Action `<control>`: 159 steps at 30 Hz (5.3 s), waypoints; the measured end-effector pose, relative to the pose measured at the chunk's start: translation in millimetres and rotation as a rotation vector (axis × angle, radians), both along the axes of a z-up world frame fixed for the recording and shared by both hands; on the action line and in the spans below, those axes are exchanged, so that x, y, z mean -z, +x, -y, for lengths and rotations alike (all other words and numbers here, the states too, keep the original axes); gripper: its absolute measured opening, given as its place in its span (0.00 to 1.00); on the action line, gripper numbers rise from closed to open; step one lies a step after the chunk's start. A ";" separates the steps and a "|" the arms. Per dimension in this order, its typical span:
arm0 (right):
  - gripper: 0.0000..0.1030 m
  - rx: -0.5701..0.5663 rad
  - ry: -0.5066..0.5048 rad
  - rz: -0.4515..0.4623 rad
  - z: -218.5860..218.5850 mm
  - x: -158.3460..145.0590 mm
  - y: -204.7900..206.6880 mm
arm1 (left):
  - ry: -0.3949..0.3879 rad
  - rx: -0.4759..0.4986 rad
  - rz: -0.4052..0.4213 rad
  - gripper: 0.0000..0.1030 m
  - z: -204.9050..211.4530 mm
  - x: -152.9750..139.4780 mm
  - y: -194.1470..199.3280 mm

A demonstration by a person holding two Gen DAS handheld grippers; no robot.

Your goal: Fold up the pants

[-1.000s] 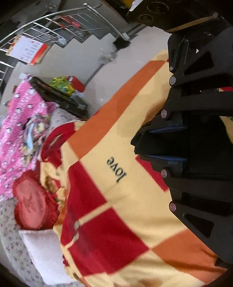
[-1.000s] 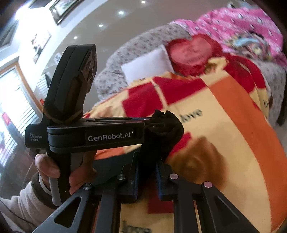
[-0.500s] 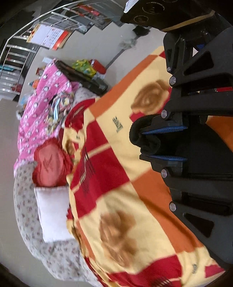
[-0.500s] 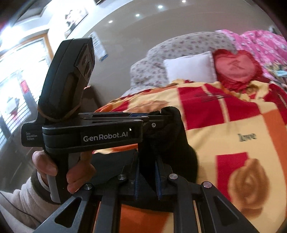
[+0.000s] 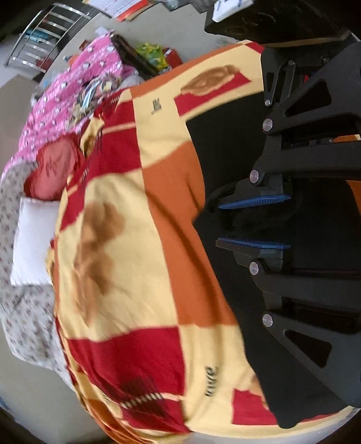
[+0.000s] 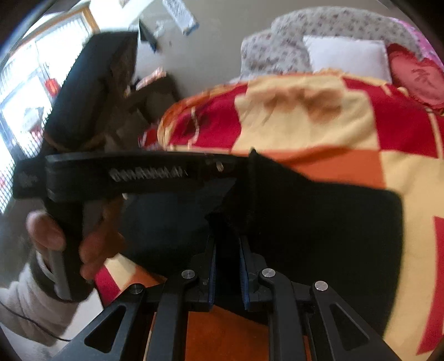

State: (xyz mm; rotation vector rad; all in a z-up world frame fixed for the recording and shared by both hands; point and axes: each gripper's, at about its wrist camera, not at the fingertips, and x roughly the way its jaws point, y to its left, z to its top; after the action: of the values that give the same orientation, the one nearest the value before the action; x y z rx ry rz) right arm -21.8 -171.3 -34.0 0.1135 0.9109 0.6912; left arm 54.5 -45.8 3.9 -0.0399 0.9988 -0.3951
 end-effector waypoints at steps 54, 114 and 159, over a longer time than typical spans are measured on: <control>0.25 0.184 -0.151 0.028 55.9 -1.4 29.5 | -0.063 -0.135 -0.127 0.14 10.1 28.5 -38.6; 0.40 -0.040 -0.208 0.056 -66.5 -20.1 24.4 | -0.002 -0.480 -0.066 0.43 -135.4 10.5 -98.0; 0.53 -0.526 -0.107 -0.023 -246.8 15.9 114.5 | -0.281 -0.693 -0.084 0.56 -190.9 39.4 -103.0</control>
State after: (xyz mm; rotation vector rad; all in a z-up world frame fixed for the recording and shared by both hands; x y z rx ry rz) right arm 92.6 75.6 -49.9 -0.2232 1.0077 1.1262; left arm -48.5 145.1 -35.5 -0.6433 0.9416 0.1084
